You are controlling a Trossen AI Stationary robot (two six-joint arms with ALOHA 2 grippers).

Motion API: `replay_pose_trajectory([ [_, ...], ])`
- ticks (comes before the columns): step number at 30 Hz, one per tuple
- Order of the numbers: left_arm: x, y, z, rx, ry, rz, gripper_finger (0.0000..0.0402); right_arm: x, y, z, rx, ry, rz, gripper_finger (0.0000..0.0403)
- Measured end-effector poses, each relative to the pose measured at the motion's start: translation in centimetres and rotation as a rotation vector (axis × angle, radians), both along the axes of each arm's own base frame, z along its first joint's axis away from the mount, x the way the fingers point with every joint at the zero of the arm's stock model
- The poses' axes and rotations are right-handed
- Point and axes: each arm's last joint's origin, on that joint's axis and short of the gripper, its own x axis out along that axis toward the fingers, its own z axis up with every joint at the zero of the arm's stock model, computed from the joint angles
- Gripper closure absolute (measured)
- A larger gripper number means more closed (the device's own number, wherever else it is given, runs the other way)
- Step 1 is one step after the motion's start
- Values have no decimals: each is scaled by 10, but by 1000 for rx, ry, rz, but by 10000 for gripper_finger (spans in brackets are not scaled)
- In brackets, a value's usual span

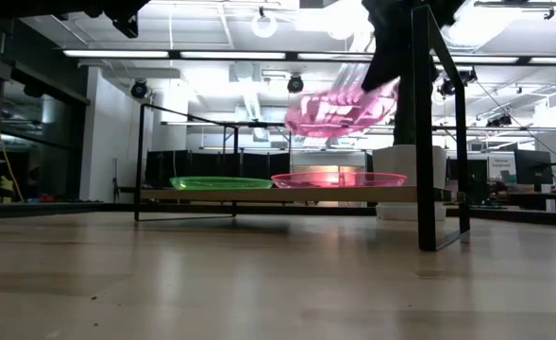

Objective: Place and stack plates onto a shelf
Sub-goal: Stack the pink plate on top of the other pink plate on the shelf

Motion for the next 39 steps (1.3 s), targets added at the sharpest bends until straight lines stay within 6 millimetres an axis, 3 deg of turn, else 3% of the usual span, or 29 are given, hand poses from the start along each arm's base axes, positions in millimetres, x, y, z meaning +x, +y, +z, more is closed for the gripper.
replay_pose_trajectory([
  [6, 0, 0, 0, 0, -1, 0, 280, 16, -11, -21, 27, 95, 59, 403],
  [19, 0, 0, 0, 0, -1, 0, 280, 38, -13, -53, 140, 198, 206, 403],
  [39, 0, 0, 0, 0, 0, 0, 280, 44, -10, -53, 184, 140, 353, 403],
])
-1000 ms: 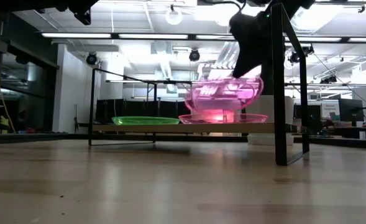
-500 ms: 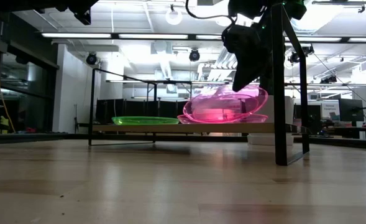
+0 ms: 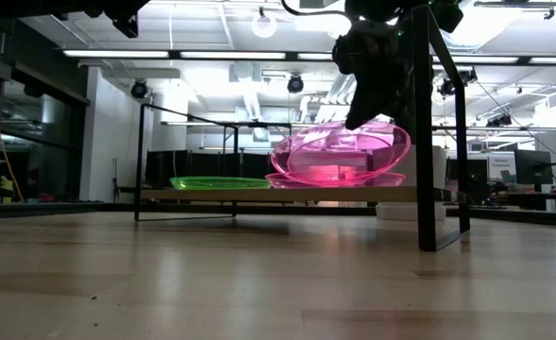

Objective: Place and stack plates onto a shelf
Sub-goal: Stack the pink plate on top of the other pink plate on the shelf

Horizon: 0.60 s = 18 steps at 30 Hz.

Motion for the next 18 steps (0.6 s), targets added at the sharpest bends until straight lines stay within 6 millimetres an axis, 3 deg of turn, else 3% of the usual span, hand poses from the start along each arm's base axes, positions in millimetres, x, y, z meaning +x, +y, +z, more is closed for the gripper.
replay_pose_trajectory([
  [18, 0, 0, 0, 0, 0, 0, 280, 1, 0, 1, 12, -17, 11, 402],
])
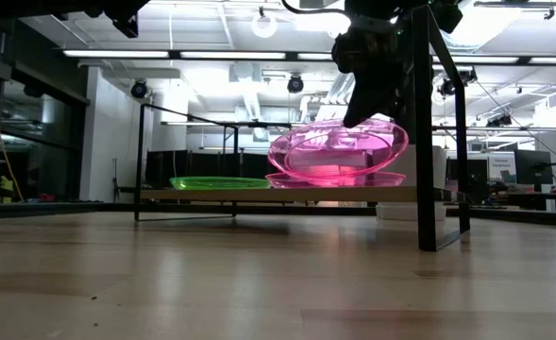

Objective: Place and stack plates onto a shelf
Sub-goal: Stack the pink plate on top of the other pink plate on the shelf

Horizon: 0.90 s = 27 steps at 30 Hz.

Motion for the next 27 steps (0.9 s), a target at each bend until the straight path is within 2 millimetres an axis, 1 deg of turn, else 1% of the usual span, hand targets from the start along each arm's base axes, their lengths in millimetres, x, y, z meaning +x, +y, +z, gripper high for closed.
replay_pose_trajectory([
  [7, 0, 0, 0, 0, 0, 0, 280, 0, 0, 0, 18, -1, -23, 402],
  [18, 0, 0, 0, 0, 0, 0, 280, 2, 1, 2, 38, -26, -1, 400],
  [22, 0, 0, 0, 0, 0, 0, 280, 2, 1, 2, 37, -26, -6, 378],
  [27, 0, 0, 0, 0, 0, 0, 280, 2, 1, 2, 50, -24, -25, 326],
])
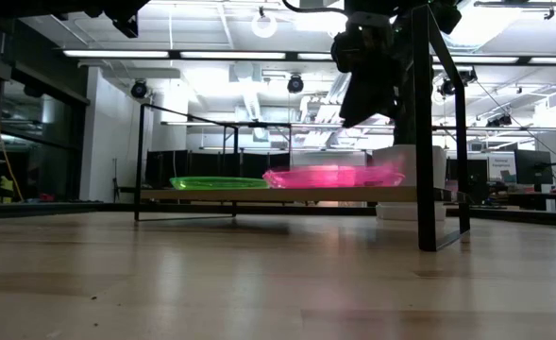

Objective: Place and stack plates onto a shelf
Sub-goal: Stack the pink plate on top of the other pink plate on the shelf

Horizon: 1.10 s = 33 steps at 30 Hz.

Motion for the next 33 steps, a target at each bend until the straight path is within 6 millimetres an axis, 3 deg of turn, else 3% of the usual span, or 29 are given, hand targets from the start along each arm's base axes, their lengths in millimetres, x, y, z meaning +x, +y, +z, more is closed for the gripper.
replay_pose_trajectory([
  [7, 0, 0, 0, 0, 0, 0, 280, -1, -1, 0, -10, 7, 9, 275],
  [20, 0, 0, 0, 0, 1, 0, 280, 2, -1, 5, -52, -28, 49, 270],
  [23, 0, 0, 0, 0, 1, 0, 280, 10, 4, 5, -89, -80, 118, 288],
  [28, 0, 0, 0, 16, -4, 2, 280, 20, 8, -10, -142, -55, 232, 385],
  [33, 0, 0, 1, 25, -13, 3, 280, 28, 2, -29, -123, -6, 261, 396],
])
